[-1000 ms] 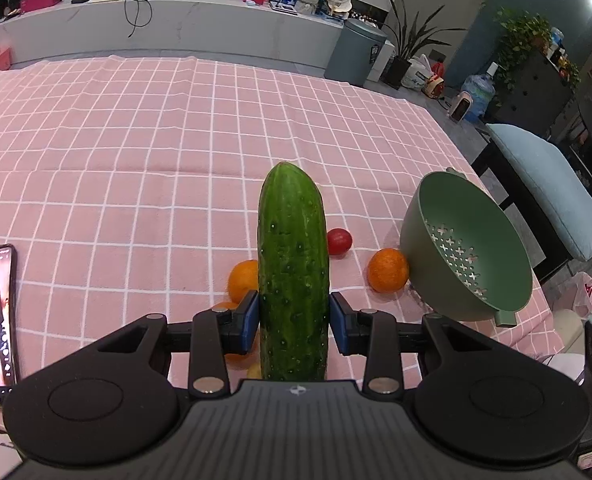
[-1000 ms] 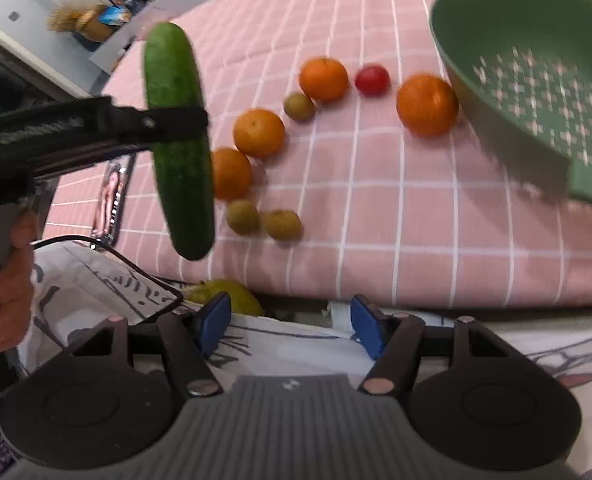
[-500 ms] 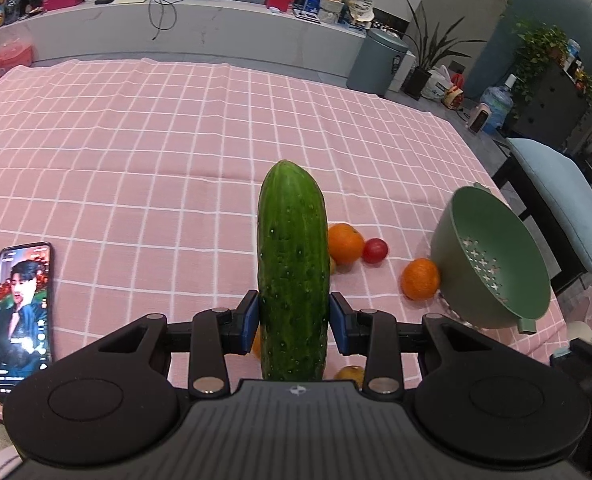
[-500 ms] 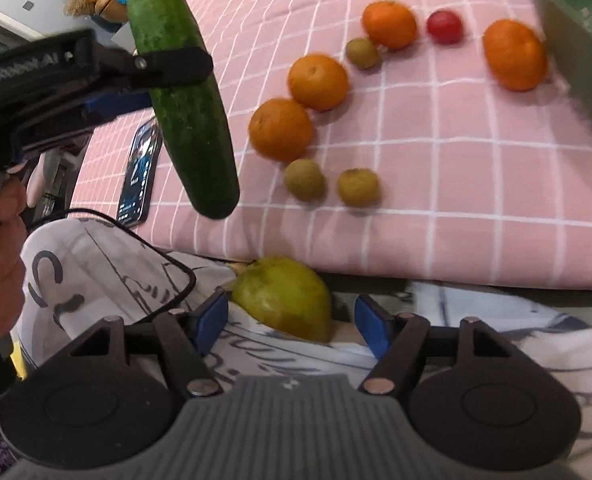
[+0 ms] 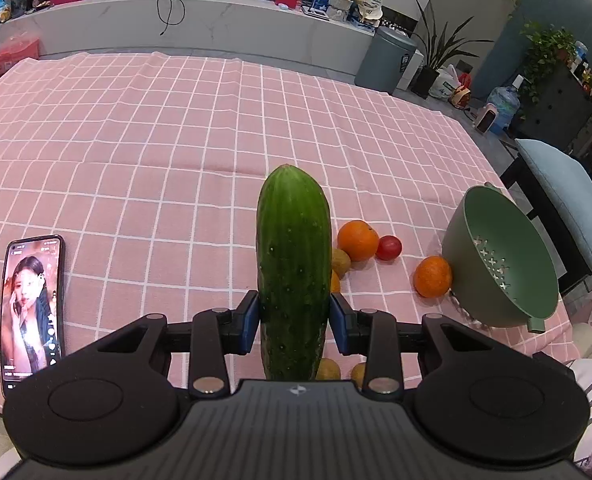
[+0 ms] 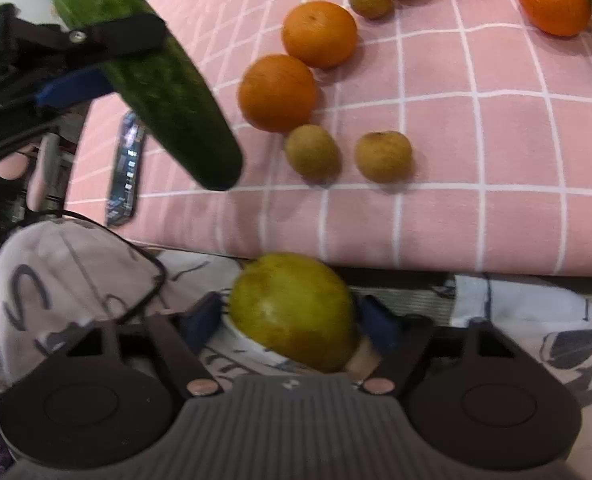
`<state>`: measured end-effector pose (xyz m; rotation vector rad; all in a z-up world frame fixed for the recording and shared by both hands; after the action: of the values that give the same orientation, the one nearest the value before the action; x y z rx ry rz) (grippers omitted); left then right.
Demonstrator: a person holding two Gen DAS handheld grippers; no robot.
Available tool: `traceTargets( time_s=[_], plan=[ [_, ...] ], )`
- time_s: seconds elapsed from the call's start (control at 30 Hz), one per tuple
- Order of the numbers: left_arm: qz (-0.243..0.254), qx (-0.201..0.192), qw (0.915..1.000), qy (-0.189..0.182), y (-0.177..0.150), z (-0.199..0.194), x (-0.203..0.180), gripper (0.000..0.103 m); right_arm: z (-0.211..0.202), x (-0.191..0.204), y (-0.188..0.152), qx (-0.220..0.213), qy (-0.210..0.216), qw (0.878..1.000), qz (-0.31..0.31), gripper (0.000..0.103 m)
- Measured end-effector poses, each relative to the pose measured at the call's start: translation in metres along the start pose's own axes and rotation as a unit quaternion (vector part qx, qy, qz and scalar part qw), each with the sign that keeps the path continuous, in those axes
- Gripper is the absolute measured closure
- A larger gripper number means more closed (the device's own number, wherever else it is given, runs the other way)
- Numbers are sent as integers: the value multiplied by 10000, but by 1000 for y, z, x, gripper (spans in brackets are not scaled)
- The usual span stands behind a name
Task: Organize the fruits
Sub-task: 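Lift the cucumber with the left tool while the right tool lifts the pear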
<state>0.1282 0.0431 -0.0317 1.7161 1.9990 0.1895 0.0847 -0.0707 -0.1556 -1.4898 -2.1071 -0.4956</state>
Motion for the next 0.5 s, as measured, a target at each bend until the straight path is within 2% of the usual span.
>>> traceTargets(
  time_s=[0.17,0.4,0.5],
  plan=[
    [57,-21,10000,-31,0,-2,-5,62,-6,0,-6,-201,-71,9997,-77,39],
    [145,-125,9998,-8,1,-7,-19,62,-47,4,-11,-927,21,9954,-239,40],
    [216,-193,9996,-32,4,-9,-26,62,-58,4,-11,-1077,99,9939,-191,40]
  ],
)
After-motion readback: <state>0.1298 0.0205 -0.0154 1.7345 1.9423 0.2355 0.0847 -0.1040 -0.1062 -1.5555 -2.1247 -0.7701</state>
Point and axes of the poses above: each gripper's, at about its wrist camera, not at the fingertips, and z roughly the way its jaws point, x to its left, y to its top, the point moved 6 cm from there along z, roughly the way its jaws point, and after that the axes turned 10 degrees about x, right-handed, at the moved point
